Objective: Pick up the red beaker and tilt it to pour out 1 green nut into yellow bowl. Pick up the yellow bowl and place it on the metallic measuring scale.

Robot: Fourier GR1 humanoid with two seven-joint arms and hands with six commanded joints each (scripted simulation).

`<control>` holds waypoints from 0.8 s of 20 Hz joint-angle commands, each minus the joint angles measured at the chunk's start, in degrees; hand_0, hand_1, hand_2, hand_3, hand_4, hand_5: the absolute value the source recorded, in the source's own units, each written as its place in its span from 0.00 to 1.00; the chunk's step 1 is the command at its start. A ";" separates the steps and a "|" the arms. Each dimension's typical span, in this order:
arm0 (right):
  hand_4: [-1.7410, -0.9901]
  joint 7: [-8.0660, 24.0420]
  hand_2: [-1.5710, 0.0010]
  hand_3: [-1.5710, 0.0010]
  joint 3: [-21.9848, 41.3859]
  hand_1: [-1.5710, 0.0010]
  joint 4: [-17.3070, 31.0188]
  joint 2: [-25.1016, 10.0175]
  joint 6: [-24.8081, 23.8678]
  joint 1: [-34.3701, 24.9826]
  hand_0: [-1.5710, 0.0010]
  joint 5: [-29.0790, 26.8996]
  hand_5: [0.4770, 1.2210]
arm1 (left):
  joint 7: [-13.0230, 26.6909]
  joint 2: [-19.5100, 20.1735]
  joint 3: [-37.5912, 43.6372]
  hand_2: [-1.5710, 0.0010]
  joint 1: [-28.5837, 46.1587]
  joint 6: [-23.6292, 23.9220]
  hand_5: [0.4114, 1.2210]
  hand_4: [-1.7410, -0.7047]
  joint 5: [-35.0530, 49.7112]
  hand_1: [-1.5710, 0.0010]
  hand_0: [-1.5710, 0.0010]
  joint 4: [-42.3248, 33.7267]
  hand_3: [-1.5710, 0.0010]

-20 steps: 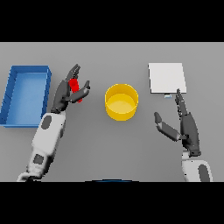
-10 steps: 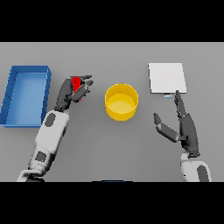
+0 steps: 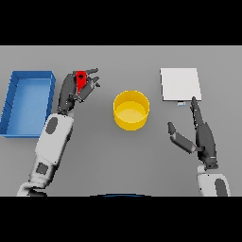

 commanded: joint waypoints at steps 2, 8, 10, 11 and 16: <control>0.64 0.04 1.00 1.00 0.44 1.00 0.10 0.30 -0.01 -0.02 1.00 0.39 0.25 | 3.19 1.96 -3.46 0.01 -0.02 -0.59 0.87 0.02 -2.92 0.01 0.01 -3.55 0.01; 0.65 0.31 1.00 1.00 0.31 1.00 0.22 -0.70 0.11 0.39 1.00 1.18 0.27 | 12.28 6.24 -12.26 0.00 -2.45 -3.70 0.87 0.01 -10.36 0.00 0.00 -6.09 0.01; 0.65 0.69 1.00 1.00 0.65 1.00 -0.67 -0.23 0.23 0.74 1.00 0.96 0.27 | 13.76 6.89 -13.86 0.00 -2.85 -3.82 0.87 0.01 -11.52 0.00 0.00 -6.15 0.01; 0.65 1.62 1.00 1.00 0.47 1.00 -0.56 -0.40 0.37 0.12 1.00 0.79 0.27 | 15.41 7.02 -15.02 0.00 -3.54 -3.52 0.87 0.01 -12.81 0.00 0.00 -5.82 0.00; 0.65 2.44 1.00 1.00 0.64 1.00 0.15 0.31 0.19 -0.52 1.00 0.74 0.28 | 22.01 11.67 -24.82 0.00 -7.84 -5.55 0.89 0.00 -23.93 0.00 0.00 -5.60 0.00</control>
